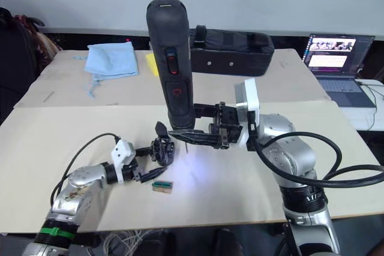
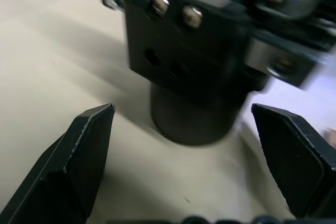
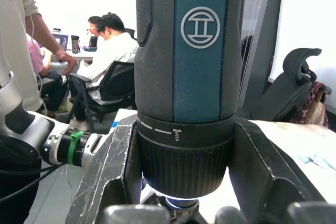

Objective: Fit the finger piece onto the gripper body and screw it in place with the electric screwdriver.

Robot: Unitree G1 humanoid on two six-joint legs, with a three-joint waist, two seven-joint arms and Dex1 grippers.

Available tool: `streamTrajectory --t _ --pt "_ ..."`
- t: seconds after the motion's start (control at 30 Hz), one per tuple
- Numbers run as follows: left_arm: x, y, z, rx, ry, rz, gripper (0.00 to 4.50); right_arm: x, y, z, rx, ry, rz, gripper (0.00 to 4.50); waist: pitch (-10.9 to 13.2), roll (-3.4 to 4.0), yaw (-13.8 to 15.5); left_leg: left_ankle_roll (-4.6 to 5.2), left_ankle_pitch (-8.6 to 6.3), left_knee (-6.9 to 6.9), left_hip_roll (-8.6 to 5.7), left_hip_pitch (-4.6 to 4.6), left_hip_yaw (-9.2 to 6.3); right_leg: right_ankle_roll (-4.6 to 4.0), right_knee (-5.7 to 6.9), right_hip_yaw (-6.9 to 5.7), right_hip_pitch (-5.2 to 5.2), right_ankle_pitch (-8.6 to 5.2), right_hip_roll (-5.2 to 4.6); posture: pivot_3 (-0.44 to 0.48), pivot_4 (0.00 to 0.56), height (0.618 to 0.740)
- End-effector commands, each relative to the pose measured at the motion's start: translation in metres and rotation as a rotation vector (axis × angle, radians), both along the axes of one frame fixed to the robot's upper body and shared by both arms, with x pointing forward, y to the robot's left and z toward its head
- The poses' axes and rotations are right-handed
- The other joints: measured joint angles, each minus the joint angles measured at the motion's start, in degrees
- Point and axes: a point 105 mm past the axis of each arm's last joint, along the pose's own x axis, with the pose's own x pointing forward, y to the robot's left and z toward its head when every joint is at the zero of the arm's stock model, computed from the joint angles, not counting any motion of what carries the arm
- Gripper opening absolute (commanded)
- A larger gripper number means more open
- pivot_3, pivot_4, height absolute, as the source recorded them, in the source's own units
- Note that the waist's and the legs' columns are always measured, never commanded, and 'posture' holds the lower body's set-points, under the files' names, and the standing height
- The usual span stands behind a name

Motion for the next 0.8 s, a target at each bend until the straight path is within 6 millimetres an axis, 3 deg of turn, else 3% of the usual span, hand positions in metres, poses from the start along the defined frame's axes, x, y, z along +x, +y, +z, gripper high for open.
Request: streamTrajectory --t 0.03,0.47,0.57,0.63,0.67,0.8 --pt "-0.002 -0.011 -0.008 0.004 0.016 -0.046 4.43 -0.007 -0.005 0.011 0.027 -0.069 -0.002 1.90 0.0 0.00 0.1 0.00 0.00 0.00 -0.01 0.00 0.00 0.00 0.01 0.00 0.00 0.00 0.00 0.000 0.150 0.740" --pt "0.003 -0.029 -0.013 -0.001 0.052 -0.086 4.43 -0.008 -0.003 0.012 0.022 -0.074 -0.020 1.90 0.0 0.00 0.6 0.01 0.01 0.15 -0.05 -0.03 -0.03 0.01 0.01 0.00 0.06 0.00 -0.03 0.000 0.150 0.740" --pt "0.001 -0.026 -0.013 0.011 0.051 -0.092 3.59 -0.008 -0.004 0.012 0.021 -0.076 -0.025 1.90 0.0 0.00 0.6 0.01 0.01 0.17 -0.05 -0.02 -0.03 0.01 0.02 0.00 0.06 0.00 -0.02 0.000 0.150 0.740" --pt "0.001 -0.024 -0.012 0.014 0.047 -0.095 2.59 -0.008 -0.004 0.013 0.021 -0.077 -0.028 1.90 0.0 0.01 0.5 0.01 0.01 0.17 -0.04 -0.02 -0.04 0.00 0.02 0.00 0.06 0.00 -0.02 0.000 0.150 0.740" --pt "0.001 -0.023 -0.011 0.011 0.047 -0.104 2.32 -0.007 -0.004 0.013 0.020 -0.077 -0.029 1.90 0.0 0.00 0.5 0.01 0.01 0.17 -0.04 -0.02 -0.03 0.00 0.02 0.01 0.06 0.00 -0.02 0.000 0.150 0.740" --pt "0.003 -0.022 -0.004 0.000 0.025 -0.167 2.34 -0.007 -0.005 0.013 0.017 -0.077 -0.032 1.90 0.0 0.00 0.5 0.01 0.01 0.17 -0.03 -0.02 -0.04 0.00 0.02 0.00 0.06 -0.01 -0.01 0.000 0.150 0.740"
